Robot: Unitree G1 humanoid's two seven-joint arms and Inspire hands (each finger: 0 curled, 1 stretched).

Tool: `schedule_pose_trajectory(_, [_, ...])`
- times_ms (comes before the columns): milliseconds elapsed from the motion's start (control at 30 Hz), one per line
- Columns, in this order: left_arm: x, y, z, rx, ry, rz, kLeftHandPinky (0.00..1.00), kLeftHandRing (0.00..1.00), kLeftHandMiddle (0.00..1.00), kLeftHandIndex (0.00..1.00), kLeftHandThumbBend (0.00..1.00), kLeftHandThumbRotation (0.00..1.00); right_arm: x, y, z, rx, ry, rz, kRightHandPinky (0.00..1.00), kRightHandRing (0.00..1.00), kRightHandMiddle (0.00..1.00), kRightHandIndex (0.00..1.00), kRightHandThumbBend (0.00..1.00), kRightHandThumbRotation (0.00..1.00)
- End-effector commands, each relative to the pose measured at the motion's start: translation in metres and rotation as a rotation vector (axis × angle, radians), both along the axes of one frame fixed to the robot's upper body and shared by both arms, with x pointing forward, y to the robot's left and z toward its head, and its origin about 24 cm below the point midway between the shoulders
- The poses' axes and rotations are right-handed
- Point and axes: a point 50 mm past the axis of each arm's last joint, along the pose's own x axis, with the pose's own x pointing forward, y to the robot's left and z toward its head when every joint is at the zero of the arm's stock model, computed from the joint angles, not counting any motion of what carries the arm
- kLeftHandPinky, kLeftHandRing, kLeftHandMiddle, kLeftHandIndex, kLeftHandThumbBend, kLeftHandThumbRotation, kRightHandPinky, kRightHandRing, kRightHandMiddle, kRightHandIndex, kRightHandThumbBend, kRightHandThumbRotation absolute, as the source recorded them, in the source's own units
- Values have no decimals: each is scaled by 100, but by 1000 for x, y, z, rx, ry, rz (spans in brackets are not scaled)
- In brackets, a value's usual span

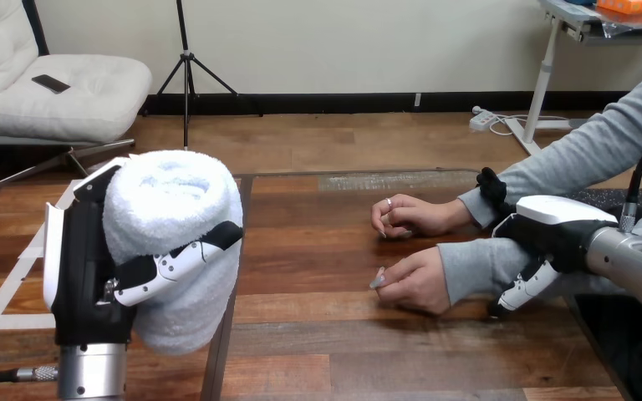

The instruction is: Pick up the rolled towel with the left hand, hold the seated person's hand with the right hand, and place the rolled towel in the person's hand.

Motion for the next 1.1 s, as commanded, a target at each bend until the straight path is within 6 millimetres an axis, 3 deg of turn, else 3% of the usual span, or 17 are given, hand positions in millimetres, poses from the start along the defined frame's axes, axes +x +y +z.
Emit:
schedule_pose_trajectory(0, [8, -1, 15, -18, -92, -8, 29, 33, 38, 43, 64, 0, 15, 14, 21, 53, -78, 27, 57, 60, 65, 64, 98, 25])
schedule_pose_trajectory(433, [8, -2, 14, -17, -93, -12, 29, 32, 38, 43, 63, 0, 16, 14, 22, 58, -76, 23, 56, 59, 64, 64, 100, 20])
schedule_pose_trajectory(1067, [8, -1, 11, -15, -93, -6, 28, 32, 38, 42, 64, 0, 15, 14, 22, 103, -82, 6, 51, 53, 58, 59, 85, 6])
